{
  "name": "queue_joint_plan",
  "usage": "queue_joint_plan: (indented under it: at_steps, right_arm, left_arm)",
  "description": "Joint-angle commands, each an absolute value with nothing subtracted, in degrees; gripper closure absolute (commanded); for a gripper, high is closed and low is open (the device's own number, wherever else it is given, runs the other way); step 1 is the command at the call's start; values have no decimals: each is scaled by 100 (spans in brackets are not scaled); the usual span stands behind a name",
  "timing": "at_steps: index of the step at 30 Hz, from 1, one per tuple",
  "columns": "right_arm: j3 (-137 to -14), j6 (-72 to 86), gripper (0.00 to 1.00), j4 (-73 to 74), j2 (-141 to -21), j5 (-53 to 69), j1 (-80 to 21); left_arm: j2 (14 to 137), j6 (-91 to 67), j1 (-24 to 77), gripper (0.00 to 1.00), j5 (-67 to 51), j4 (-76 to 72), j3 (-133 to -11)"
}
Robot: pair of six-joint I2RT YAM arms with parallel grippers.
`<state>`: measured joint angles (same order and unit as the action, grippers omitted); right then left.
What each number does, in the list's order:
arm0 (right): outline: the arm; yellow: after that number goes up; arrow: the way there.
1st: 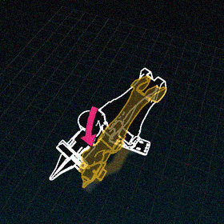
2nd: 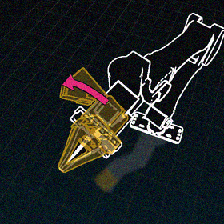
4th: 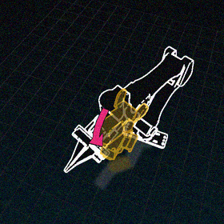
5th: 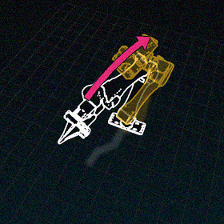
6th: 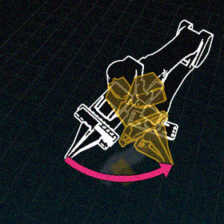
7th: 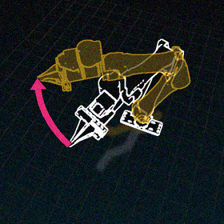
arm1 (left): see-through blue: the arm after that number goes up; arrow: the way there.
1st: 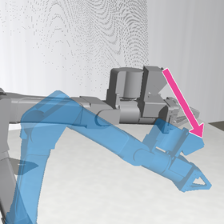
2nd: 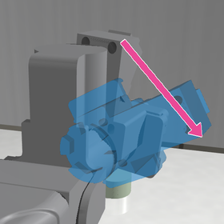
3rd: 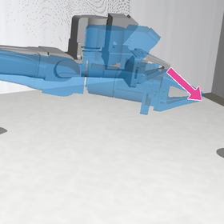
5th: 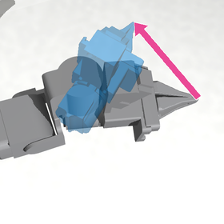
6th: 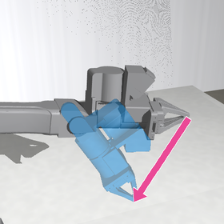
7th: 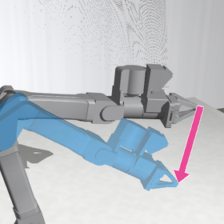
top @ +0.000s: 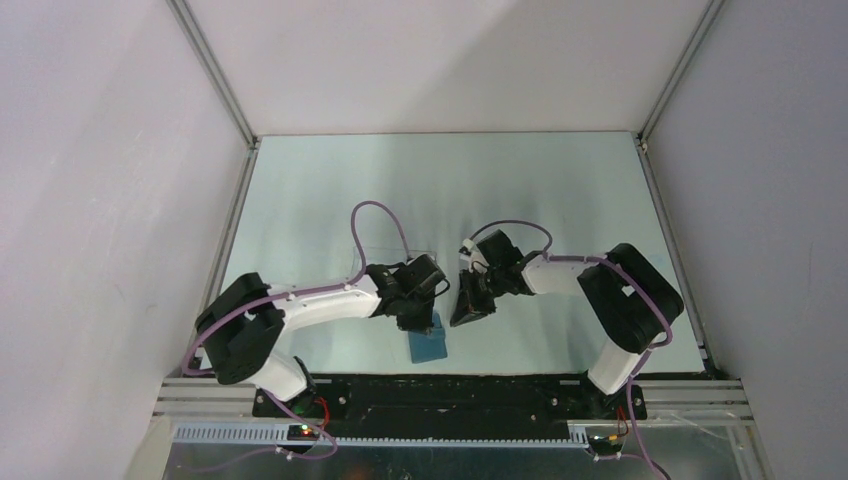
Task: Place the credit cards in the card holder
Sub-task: Close the card holder at the center of the board.
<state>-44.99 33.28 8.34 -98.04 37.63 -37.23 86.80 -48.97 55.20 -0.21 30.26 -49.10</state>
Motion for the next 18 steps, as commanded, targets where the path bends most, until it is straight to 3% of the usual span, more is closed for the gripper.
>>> queue_joint_plan:
  at_steps: [1, 18]
  right_arm:
    - [-4486, 3385, 97, 159, -9706, 4159, -3872]
    - [-4487, 3643, 100, -268, -10158, 4091, -4421]
  left_arm:
    - [8612, -4746, 5484, 100, 106, 2964, -4821]
    - [8628, -4755, 5484, 100, 119, 2956, -4745]
